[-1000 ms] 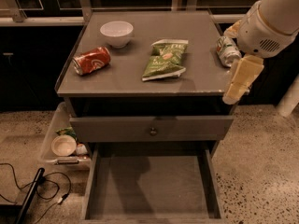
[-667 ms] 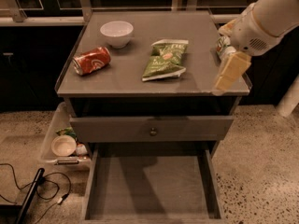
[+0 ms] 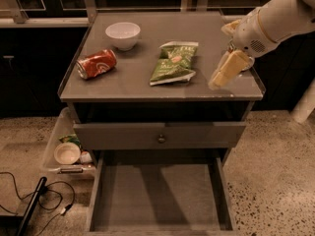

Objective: Place green jalapeno chip bag into middle drawer

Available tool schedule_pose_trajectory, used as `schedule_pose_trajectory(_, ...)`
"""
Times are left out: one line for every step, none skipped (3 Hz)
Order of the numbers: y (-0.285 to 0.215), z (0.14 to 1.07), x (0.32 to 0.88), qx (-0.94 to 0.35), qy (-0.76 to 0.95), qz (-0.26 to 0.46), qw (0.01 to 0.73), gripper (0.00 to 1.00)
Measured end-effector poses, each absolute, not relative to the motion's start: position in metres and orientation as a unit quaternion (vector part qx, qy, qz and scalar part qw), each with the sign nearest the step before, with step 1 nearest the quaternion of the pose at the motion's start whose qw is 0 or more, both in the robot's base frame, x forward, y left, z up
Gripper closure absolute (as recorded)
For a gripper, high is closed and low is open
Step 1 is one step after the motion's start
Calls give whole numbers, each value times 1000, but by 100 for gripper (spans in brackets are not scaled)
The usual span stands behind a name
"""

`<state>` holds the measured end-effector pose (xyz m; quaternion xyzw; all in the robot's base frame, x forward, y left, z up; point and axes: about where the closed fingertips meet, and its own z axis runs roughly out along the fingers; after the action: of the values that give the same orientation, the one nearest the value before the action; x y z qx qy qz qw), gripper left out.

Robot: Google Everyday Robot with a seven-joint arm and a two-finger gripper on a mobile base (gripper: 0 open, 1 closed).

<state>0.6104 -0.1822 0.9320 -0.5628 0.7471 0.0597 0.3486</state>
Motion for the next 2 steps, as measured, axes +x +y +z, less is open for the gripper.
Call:
schedule_pose_trajectory(-173,922,624,-549,744,82,373,0)
schedule_pose_trajectory(-150,915,656,-528,726,129,422,0)
